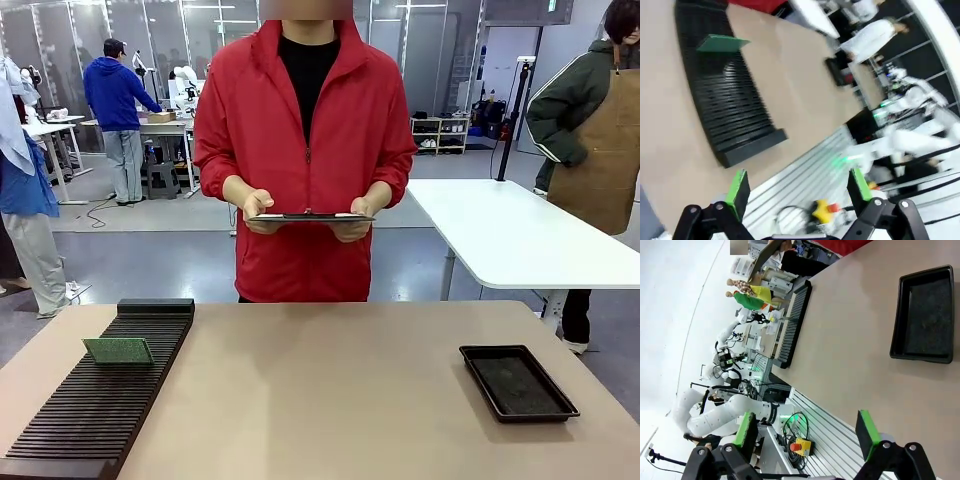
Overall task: Inspect the PCB.
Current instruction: Pick up the Blank PCB and present it to the human.
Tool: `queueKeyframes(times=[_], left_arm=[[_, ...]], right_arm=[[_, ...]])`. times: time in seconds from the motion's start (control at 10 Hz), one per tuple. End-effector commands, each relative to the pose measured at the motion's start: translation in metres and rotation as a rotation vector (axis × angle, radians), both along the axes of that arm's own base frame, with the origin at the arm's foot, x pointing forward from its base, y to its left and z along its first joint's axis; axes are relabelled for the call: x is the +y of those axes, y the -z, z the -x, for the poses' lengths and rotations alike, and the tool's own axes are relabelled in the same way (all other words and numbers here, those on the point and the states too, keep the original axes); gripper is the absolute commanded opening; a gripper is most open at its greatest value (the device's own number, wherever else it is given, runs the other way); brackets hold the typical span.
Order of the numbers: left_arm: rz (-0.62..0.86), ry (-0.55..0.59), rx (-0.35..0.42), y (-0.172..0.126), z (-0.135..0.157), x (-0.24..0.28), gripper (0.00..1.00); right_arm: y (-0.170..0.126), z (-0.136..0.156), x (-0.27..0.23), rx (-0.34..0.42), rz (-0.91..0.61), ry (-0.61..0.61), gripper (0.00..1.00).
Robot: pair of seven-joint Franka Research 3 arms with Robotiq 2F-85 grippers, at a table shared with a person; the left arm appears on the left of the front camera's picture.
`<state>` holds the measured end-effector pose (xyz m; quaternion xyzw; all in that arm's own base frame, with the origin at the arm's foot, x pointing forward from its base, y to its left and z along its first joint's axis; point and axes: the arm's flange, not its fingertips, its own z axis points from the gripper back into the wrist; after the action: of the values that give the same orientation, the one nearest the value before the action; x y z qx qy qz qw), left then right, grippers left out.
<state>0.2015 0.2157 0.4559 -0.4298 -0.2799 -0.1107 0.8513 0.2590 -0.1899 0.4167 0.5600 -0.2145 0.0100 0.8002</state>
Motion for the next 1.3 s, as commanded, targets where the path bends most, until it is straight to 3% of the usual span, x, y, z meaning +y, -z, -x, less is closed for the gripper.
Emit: queueKeyframes(times=[0.0,0.2,0.5,0.8,1.0,1.2], left_arm=[[-0.479,-0.017,-0.061,-0.051,-0.008,-0.059,1.00],[-0.781,0.093,-0.105,-0.067,-0.054,-0.112,1.00],[-1.132,0.258,-0.173,-0.066,-0.116,-0.182,1.00],[-1.276,0.526,-0.220,-0.046,-0.168,-0.237,1.00],[-1.298,0.576,-0.220,-0.033,-0.190,-0.251,1.00],[-1.212,0.600,-0.224,-0.032,-0.191,-0.252,1.00]], right_arm=[[-0.001,-0.001,0.000,-0.018,-0.008,-0.004,1.00],[-0.001,-0.001,0.000,-0.018,-0.008,-0.004,1.00],[-0.001,-0.001,0.000,-0.018,-0.008,-0.004,1.00],[-0.001,-0.001,0.000,-0.018,-0.008,-0.004,1.00],[-0.001,-0.001,0.000,-0.018,-0.008,-0.004,1.00],[-0.001,-0.001,0.000,-0.018,-0.008,-0.004,1.00]])
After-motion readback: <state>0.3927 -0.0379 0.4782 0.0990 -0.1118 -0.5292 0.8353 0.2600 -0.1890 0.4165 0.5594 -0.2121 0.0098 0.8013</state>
